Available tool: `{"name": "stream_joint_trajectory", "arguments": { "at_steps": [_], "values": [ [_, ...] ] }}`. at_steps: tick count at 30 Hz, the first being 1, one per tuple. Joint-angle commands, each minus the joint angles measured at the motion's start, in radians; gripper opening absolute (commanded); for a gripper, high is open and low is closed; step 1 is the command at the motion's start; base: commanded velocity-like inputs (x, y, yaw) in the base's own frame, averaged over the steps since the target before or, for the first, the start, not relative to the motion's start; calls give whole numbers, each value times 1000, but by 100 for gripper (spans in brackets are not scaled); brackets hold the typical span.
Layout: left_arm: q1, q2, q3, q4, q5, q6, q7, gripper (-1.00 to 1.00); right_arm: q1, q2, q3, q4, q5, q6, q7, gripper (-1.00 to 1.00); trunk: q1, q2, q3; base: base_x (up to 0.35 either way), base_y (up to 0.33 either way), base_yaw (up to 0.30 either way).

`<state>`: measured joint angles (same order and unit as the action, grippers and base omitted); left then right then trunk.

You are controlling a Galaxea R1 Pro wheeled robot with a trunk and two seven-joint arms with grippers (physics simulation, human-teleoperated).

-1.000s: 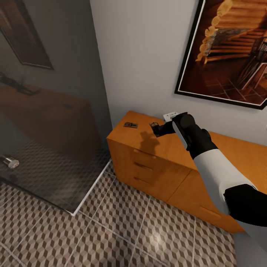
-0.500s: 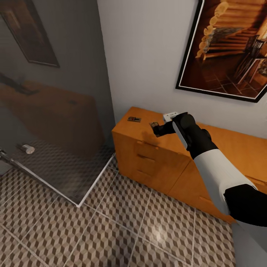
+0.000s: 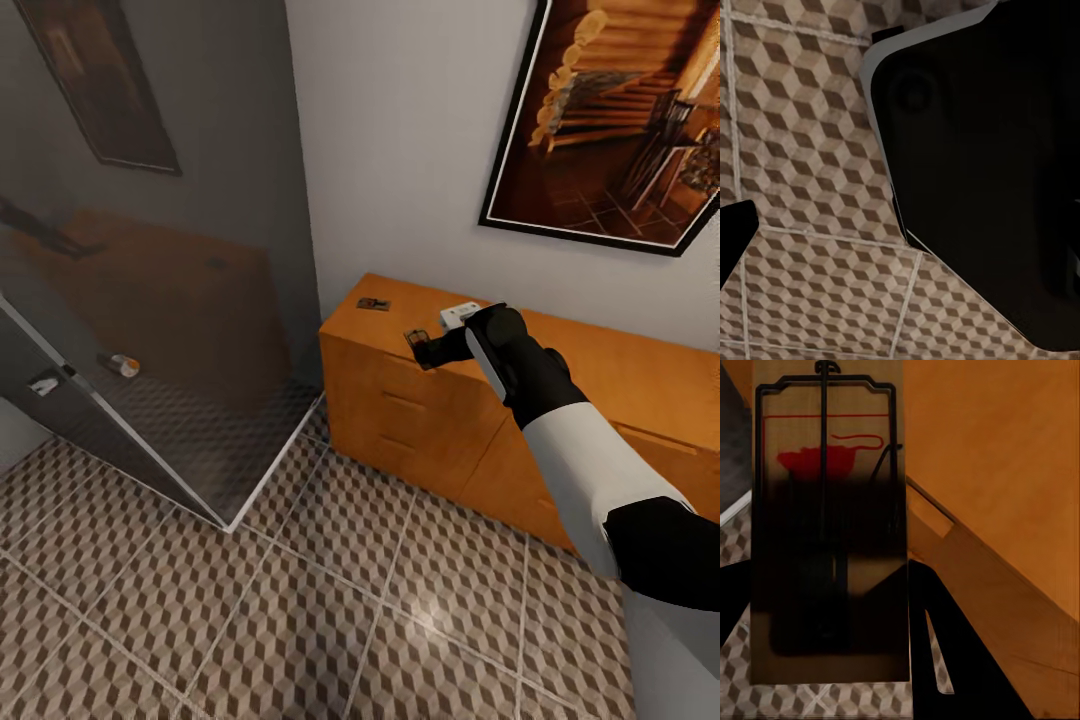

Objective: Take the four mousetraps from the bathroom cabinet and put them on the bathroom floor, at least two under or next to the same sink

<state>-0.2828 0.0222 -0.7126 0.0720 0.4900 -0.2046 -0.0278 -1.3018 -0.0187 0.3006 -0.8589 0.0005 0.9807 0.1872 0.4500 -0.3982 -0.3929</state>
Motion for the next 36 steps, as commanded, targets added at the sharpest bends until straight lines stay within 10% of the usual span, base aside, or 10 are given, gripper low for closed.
{"name": "stream_joint_trajectory", "arguments": {
  "at_steps": [1, 36],
  "values": [
    [-1, -1, -9, 3, 9, -6, -3, 100, -1, -1, 3, -1, -2, 4, 1, -100, 0, -2, -2, -270, 8, 0],
    [-1, 1, -8, 3, 9, -6, -3, 100, 10, -3, 3, 6, 1, 2, 0, -100, 0, -2, -2, -186, 72, 0]
  ]
}}
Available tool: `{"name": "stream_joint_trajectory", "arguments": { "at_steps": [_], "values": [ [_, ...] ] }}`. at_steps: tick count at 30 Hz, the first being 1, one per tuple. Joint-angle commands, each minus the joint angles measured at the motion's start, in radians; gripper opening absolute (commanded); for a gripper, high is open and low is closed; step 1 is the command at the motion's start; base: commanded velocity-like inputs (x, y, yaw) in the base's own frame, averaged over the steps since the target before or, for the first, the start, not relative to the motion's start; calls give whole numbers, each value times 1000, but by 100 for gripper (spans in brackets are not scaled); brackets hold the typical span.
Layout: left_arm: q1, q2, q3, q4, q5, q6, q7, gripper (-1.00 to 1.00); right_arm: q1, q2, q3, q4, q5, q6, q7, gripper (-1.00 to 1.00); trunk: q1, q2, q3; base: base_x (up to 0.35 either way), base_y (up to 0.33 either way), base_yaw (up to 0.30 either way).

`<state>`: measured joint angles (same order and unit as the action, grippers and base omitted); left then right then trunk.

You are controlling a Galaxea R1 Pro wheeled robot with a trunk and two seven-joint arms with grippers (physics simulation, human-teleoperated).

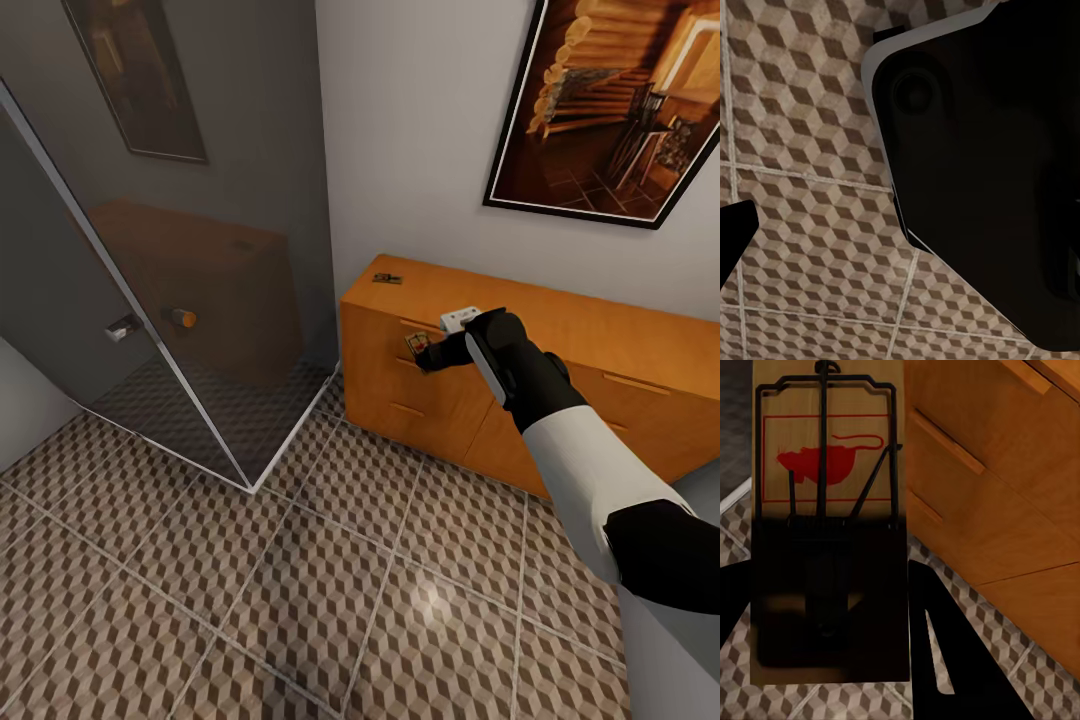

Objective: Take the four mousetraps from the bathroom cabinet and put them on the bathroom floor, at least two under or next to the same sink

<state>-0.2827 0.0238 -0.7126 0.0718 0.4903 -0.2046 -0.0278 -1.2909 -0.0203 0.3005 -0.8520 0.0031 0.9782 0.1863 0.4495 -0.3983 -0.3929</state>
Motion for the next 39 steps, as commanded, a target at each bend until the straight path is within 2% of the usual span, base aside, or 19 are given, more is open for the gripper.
{"name": "stream_joint_trajectory", "arguments": {
  "at_steps": [1, 5, 7, 9, 11, 12, 15, 18, 21, 22, 24, 28, 30, 37, 39],
  "values": [
    [-1, -1, -8, 3, 8, -6, -3, 100, 1, -1, 3, 5, -2, 4, 2, -100, 1, -2, -2, -2, 1, 0],
    [-1, -1, -8, 3, 8, -6, -3, 100, 3, -1, 3, 59, -2, -10, 3, -100, 1, -2, -2, 0, 0, 0],
    [-1, -1, -8, 3, 8, -6, -3, 100, 4, -2, 3, 142, -2, -60, 5, -100, 1, -2, -2, 0, 0, 0],
    [-1, -1, -8, 3, 8, -6, -3, 100, 4, -2, 3, 226, -3, -132, 6, -100, 1, -2, -2, 0, 0, 0],
    [-1, -1, -8, 3, 8, -5, -3, 100, 4, -1, 3, 354, -4, -251, 8, -100, 1, -2, -2, 0, 0, 0],
    [-1, -1, -8, 3, 8, -5, -3, 100, 5, 0, 3, 449, -5, -338, 8, -100, 1, -2, -2, 0, 0, 0],
    [-1, -2, -8, 3, 8, -4, -3, 100, 5, 2, 4, 565, -6, -446, 8, -100, 1, -2, -2, 0, 0, 0],
    [-1, -2, -8, 3, 8, -4, -3, 100, 5, 4, 5, 746, -8, -599, 11, -100, 1, -2, -2, 0, 0, 0],
    [-1, -2, -8, 3, 8, -4, -3, 100, 20, 6, 5, 805, -8, -692, 11, -100, 1, -2, -2, 0, 0, 0],
    [-1, -2, -8, 3, 8, -5, -3, 100, 103, 7, 5, 826, -8, -761, 11, -100, 1, -2, -2, 0, 0, 0],
    [-1, -2, -8, 3, 8, -5, -3, 100, 146, 8, 5, 829, -8, -790, 10, -100, 1, -2, -2, 0, 0, 0],
    [-1, -2, -8, 3, 8, -6, -3, 100, 257, 8, 4, 832, -9, -898, 9, -100, 1, -2, -2, 0, 0, 0],
    [-1, -2, -8, 3, 8, -6, -3, 100, 349, 7, 4, 833, -8, -984, 8, -100, 1, -2, -2, 0, 0, 0],
    [-1, -2, -8, 2, 9, -4, -2, 100, 529, 3, 3, 834, -8, -1173, 6, -100, 1, -2, -2, 0, 0, 0],
    [-1, -2, -8, 2, 9, -4, 0, 100, 598, 3, 3, 834, -8, -1240, 3, -100, 1, -2, -2, 0, 0, 0]
  ]
}}
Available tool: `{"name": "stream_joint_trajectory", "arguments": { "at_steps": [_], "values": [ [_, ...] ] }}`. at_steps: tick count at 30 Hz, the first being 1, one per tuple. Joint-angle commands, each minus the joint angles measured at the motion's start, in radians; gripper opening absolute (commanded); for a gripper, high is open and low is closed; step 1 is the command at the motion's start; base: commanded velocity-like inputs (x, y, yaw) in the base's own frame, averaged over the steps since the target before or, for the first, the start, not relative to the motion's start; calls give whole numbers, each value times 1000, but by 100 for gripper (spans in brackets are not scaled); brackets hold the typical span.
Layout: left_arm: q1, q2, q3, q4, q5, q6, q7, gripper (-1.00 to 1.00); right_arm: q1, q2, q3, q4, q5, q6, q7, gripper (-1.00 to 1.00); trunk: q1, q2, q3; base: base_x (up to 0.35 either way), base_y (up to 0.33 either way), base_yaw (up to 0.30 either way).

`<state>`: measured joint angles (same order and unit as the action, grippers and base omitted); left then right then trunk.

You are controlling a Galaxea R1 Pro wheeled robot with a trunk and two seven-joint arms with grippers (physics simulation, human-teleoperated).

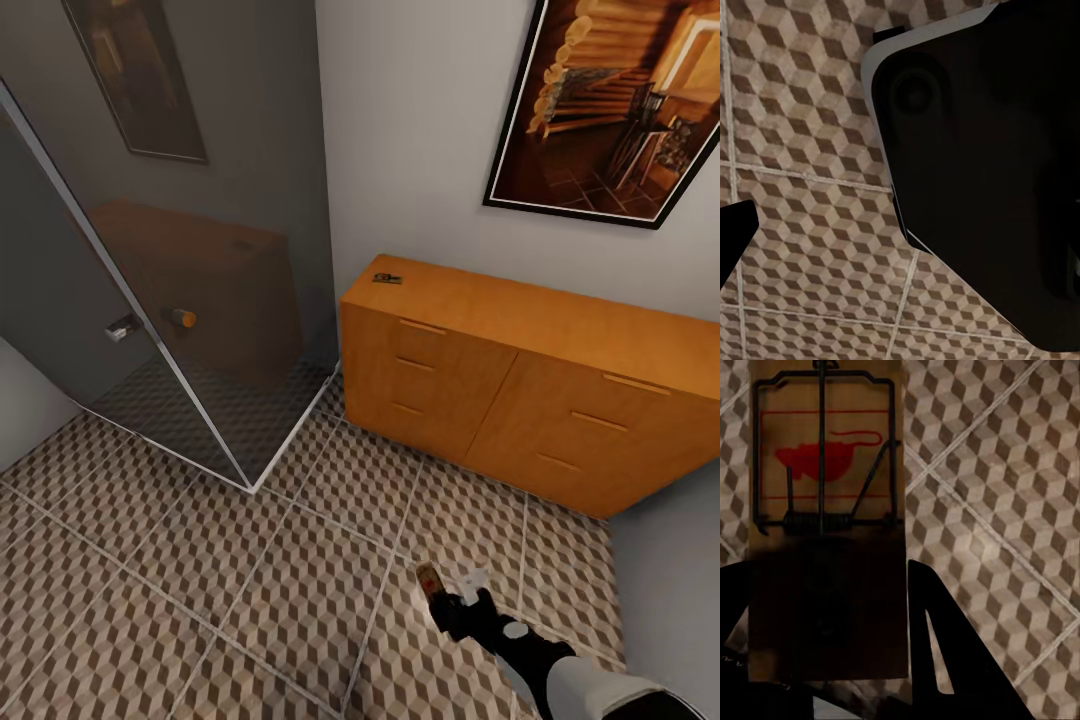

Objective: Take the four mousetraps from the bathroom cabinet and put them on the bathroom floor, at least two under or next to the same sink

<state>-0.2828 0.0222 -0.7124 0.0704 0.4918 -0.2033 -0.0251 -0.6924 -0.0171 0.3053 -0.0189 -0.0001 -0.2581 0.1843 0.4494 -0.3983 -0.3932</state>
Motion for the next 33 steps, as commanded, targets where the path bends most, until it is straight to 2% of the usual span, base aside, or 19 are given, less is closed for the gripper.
{"name": "stream_joint_trajectory", "arguments": {
  "at_steps": [1, 4, 5, 7, 10, 12, 15, 17, 19, 20, 21, 22, 28, 30, 31, 33],
  "values": [
    [-1, -1, -8, 3, 8, -5, -2, 100, 13, -1, -2, 0, -5, -16, 4, -100, 1, -2, -1, 0, 0, 0],
    [-1, -1, -6, 3, 8, -5, 1, 100, 61, -3, -2, 1, -4, -68, 2, -100, 1, -2, -1, 0, 0, 0],
    [-1, -2, -5, 2, 9, -4, 3, 100, 99, -6, -2, 2, -6, -110, 1, -100, 1, -2, -1, 0, 0, 0],
    [-1, -2, -3, 1, 10, -3, 5, 100, 132, -11, -2, 2, -13, -153, 0, -100, 1, -2, -1, 0, 0, 0],
    [-1, -3, 0, -3, 11, -1, 7, 100, 179, -24, -2, 2, -39, -210, -3, -100, 1, -2, -1, 0, 0, 0],
    [-1, -3, 2, -10, 12, 1, 8, 100, 206, -32, -2, 2, -70, -234, -6, -100, 1, -2, -1, 0, 0, 0],
    [-1, -3, 4, -22, 13, 3, 10, 100, 248, -47, -2, 3, -158, -273, -8, -100, 1, -2, -1, 0, 0, 0],
    [-1, -3, 5, -31, 17, 3, 19, 100, 279, -61, -2, 3, -245, -307, -8, -100, 1, -2, -1, 0, 0, 0],
    [-1, -2, 6, -46, 25, 4, 62, 100, 310, -72, -2, 3, -323, -334, -8, -100, 1, -2, -1, 0, 0, 0],
    [-1, -2, 6, -53, 27, 4, 79, 100, 318, -73, -2, 3, -339, -340, -8, -100, 1, -2, -1, 0, 0, 0],
    [-1, -2, 6, -80, 34, 3, 135, 100, 339, -74, -2, 3, -372, -360, -8, -100, 1, -2, -1, 0, 0, 0],
    [-1, 0, 7, -102, 38, 3, 172, 100, 353, -73, -2, 3, -385, -376, -9, -100, 1, -2, -1, 0, 0, 0],
    [-1, 12, 7, -196, 61, 4, 316, 100, 412, -52, -2, 4, -405, -414, -25, -100, 1, -2, -1, 0, 0, 0],
    [-1, 14, 16, -220, 70, 3, 364, 100, 440, -40, -2, 4, -407, -419, -80, -100, 1, -2, -1, 0, 0, 0],
    [-1, 14, 21, -225, 71, 4, 371, 100, 444, -38, -2, 4, -407, -420, -96, -100, 1, -2, -1, 0, 0, 0],
    [-1, 14, 45, -255, 74, 4, 389, 100, 456, -32, -2, 4, -408, -432, -171, -100, 1, -2, -1, 0, 0, 0]
  ]
}}
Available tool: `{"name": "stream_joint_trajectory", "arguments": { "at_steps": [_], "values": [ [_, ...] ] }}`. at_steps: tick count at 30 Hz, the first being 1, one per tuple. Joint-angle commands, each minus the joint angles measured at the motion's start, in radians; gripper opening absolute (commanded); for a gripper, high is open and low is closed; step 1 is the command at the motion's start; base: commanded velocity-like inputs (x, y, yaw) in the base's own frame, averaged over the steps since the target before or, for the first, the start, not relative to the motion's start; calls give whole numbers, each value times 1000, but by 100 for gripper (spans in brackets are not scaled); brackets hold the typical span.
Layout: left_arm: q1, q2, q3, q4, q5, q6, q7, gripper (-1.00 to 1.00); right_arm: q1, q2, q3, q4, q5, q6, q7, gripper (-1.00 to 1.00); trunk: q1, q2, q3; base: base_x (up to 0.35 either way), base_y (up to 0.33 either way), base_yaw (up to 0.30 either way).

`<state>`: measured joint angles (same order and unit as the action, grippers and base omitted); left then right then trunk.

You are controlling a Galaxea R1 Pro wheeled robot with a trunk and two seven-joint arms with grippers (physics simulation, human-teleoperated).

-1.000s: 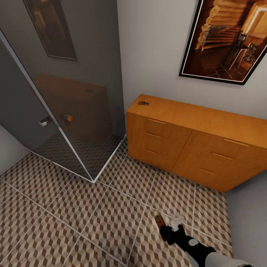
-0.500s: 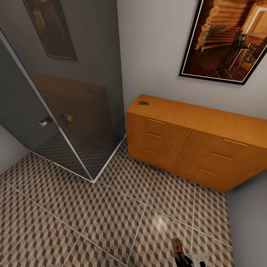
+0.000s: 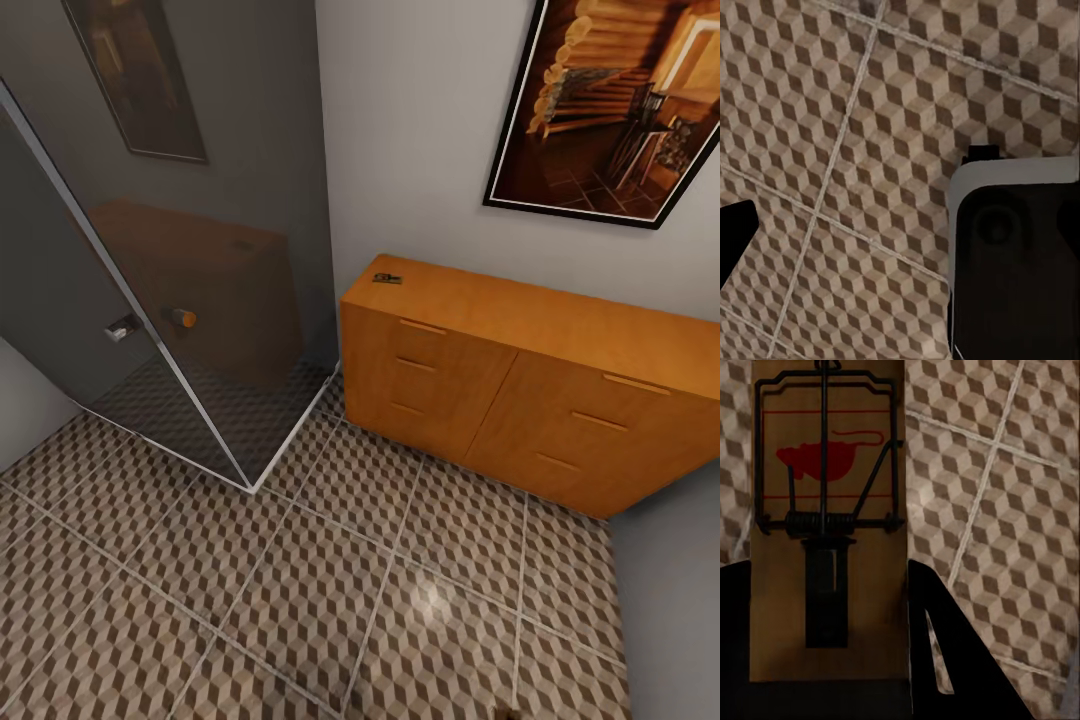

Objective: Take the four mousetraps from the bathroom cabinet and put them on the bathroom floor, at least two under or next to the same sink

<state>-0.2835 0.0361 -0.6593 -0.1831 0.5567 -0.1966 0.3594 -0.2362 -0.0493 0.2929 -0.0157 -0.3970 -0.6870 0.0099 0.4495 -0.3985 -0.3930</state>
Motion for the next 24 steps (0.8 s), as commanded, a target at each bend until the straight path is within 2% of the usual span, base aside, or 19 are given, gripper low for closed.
{"name": "stream_joint_trajectory", "arguments": {
  "at_steps": [1, 3, 7, 24],
  "values": [
    [0, 1, 5, -23, 10, -2, 10, 100, 3, 3, 11, 0, -11, -16, -37, -100, 0, -2, -1, 0, 0, 0],
    [0, 1, 21, -60, 10, -2, 14, 100, 6, 6, 11, -1, -11, -41, -94, -100, 0, -2, -1, 0, 0, 0],
    [0, 0, 29, -82, 11, -2, 13, 100, 7, 9, 12, -3, -10, -56, -124, -100, 0, -2, -1, 0, 0, 0],
    [0, 0, 23, -89, 9, -8, 3, 100, 8, 13, 13, -6, -11, -58, -136, -100, 0, -2, -1, 0, 0, 0]
  ]
}}
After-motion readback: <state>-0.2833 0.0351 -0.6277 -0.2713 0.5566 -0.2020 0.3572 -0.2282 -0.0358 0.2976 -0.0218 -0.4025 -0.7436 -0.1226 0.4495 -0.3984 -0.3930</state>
